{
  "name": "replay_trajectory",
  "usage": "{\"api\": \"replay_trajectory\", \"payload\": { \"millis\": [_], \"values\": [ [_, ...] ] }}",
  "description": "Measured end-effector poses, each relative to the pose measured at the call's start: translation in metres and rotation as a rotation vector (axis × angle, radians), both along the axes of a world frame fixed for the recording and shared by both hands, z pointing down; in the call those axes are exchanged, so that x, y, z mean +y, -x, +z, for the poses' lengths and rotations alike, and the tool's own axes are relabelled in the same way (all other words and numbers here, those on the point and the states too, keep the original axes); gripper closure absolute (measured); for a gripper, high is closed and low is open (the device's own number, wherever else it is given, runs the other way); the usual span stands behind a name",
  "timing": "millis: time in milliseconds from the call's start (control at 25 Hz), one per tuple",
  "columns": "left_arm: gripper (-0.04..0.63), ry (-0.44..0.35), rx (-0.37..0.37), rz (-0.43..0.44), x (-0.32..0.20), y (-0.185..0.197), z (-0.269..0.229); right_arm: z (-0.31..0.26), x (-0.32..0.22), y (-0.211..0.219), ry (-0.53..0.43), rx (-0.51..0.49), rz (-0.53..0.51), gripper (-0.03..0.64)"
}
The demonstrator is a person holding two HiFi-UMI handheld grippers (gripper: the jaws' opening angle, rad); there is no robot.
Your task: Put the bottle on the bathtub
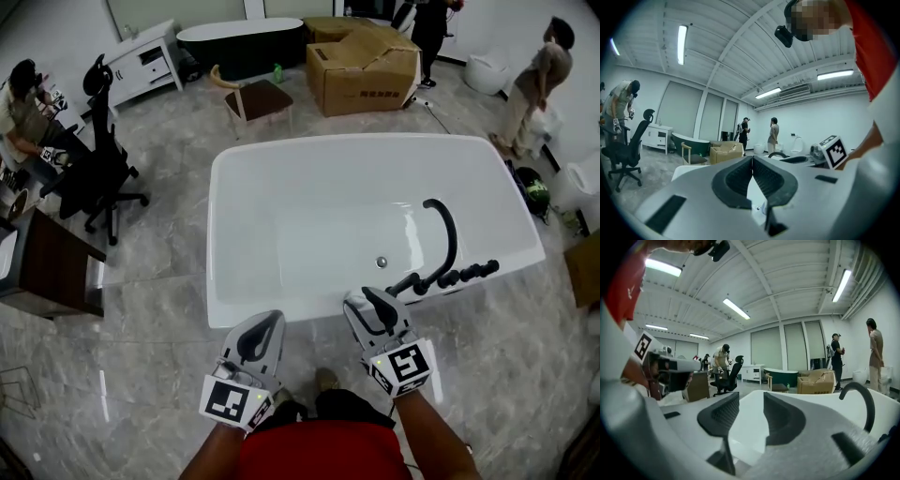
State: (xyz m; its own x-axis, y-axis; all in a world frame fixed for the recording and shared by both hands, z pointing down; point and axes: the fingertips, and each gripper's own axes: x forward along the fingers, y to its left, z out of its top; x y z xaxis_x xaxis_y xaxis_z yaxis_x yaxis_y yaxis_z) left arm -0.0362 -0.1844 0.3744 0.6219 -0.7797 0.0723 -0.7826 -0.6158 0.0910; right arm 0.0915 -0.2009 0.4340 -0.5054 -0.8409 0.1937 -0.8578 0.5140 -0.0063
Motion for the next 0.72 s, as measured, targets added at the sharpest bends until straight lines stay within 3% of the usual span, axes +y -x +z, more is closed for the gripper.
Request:
{"api": "replay_trajectory", "payload": {
  "millis": [400, 560, 720],
  "values": [
    [0.584, -0.082, 0.070, 0.041, 0.025, 0.012, -0.046, -0.095, 0.051, 0.055, -0.120, -0.105, -0.033, 0.559],
    [0.584, -0.099, 0.093, 0.067, 0.036, 0.009, -0.055, -0.103, 0.066, 0.063, -0.109, -0.124, -0.035, 0.611],
    [0.584, -0.106, 0.104, 0.091, 0.047, 0.003, -0.059, -0.097, 0.077, 0.065, -0.076, -0.147, -0.039, 0.611]
  ]
}}
